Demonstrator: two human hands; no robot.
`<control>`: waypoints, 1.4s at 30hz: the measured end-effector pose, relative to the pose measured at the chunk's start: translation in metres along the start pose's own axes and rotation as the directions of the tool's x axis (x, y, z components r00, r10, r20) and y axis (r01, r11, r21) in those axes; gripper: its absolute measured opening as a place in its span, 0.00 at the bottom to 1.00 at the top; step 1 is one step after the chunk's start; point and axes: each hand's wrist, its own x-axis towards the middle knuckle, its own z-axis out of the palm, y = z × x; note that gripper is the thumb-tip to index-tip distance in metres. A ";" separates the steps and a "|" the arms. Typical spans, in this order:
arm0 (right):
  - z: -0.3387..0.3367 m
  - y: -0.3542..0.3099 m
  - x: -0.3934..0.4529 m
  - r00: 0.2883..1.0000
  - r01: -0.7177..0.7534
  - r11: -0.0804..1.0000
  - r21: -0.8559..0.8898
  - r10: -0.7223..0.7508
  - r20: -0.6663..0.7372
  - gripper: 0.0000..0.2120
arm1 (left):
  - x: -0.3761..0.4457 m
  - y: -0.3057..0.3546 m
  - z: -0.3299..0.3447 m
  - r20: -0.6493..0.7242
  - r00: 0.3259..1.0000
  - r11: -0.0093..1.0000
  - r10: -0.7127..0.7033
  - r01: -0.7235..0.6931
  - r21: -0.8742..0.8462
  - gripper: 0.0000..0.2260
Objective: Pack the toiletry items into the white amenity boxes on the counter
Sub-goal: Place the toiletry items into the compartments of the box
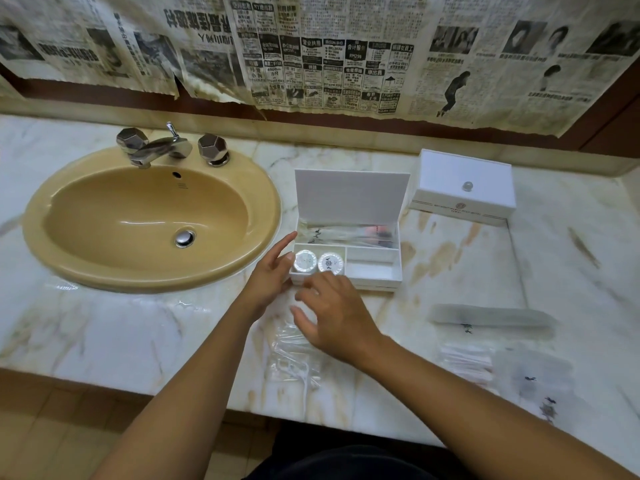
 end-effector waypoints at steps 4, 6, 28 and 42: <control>0.012 -0.006 -0.026 0.981 -0.002 1.000 -0.002 0.002 0.192 0.15 | 0.000 0.000 0.001 0.004 1.000 1.000 -0.009 0.009 0.025 0.16; 0.013 -0.010 -0.032 0.943 -0.017 1.000 -0.016 0.021 0.333 0.20 | 0.001 0.000 0.001 0.005 1.000 1.000 -0.012 0.011 0.028 0.16; 0.020 0.023 -0.048 0.802 -0.038 0.995 -0.089 0.083 0.591 0.30 | 0.000 0.000 0.001 0.002 1.000 0.999 -0.031 0.031 0.014 0.16; 0.007 0.016 -0.024 0.958 -0.151 0.987 -0.057 0.160 0.238 0.16 | 0.002 -0.002 0.001 -0.001 1.000 0.999 -0.024 0.024 0.025 0.17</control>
